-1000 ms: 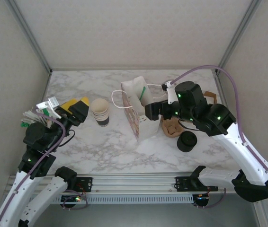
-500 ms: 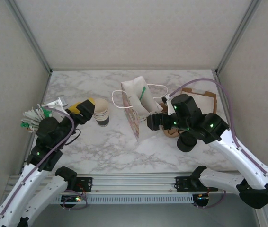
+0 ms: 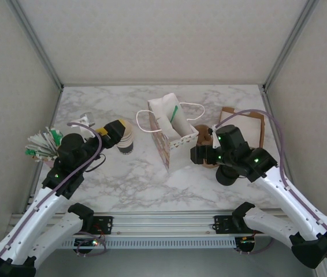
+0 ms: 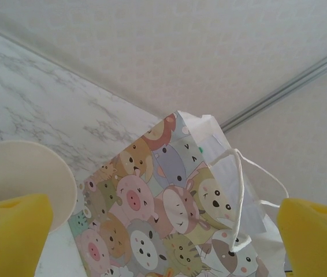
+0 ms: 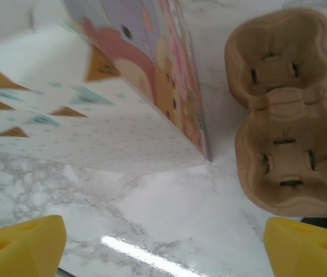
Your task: Pack the takeout coffee
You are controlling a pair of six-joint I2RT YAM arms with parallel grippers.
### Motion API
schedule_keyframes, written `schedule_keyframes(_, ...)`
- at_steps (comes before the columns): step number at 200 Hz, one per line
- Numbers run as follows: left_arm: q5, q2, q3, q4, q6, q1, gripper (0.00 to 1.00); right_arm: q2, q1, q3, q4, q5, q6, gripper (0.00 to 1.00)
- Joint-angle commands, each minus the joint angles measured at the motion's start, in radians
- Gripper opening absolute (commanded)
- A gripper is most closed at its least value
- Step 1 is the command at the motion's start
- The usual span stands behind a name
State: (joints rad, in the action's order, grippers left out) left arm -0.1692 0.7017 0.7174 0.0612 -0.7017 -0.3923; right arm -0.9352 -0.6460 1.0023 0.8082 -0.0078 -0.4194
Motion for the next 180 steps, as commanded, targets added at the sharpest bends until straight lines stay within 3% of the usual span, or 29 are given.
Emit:
schedule_keyframes(1,-0.013,0.007,-0.019,-0.033,-0.011,-0.012,0.99,0.008,0.032,-0.036,-0.034,0.026,-0.022,0.84)
schedule_keyframes(32,0.012,0.029,-0.009,0.004,-0.004,-0.016,0.97,-0.013,0.116,-0.086,-0.058,-0.006,-0.049,0.70)
schedule_keyframes(89,0.023,0.077,-0.007,0.033,0.002,-0.020,0.93,-0.063,0.263,-0.149,-0.158,-0.149,-0.061,0.55)
schedule_keyframes(180,0.021,0.105,-0.007,0.038,0.010,-0.023,0.91,-0.218,0.316,-0.157,-0.285,-0.279,-0.086,0.49)
